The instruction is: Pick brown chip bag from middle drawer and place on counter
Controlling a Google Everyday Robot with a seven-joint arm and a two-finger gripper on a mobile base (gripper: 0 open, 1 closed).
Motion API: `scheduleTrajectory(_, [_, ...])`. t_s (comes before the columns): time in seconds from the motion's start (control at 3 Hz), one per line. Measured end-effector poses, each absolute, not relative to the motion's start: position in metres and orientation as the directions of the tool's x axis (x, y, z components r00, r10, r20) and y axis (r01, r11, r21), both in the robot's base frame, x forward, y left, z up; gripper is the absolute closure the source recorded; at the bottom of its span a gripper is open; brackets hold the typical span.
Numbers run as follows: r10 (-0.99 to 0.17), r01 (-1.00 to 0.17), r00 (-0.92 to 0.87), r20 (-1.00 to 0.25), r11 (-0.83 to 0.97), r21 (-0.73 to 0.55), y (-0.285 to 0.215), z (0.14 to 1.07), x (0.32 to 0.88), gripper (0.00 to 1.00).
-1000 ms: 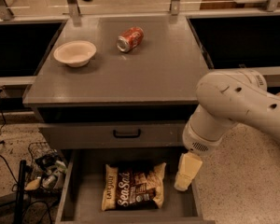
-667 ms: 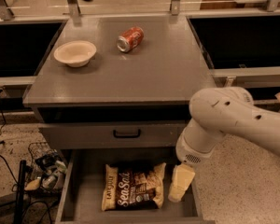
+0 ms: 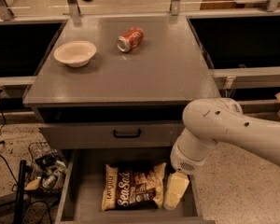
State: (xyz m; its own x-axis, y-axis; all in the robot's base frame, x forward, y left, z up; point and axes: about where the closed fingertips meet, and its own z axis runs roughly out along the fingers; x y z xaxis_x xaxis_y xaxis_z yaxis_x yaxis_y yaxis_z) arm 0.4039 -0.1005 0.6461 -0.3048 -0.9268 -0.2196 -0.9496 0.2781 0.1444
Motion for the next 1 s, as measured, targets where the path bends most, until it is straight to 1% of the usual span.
scheduleTrajectory(0.33, [-0.927, -0.952, -0.297, -0.229, 0.269, 0.148, -0.097, 0.642, 0.403, 0.00])
scheduleTrajectory(1.0, [-0.906, -0.936, -0.348, -0.241, 0.321, 0.144, -0.093, 0.609, 0.411, 0.00])
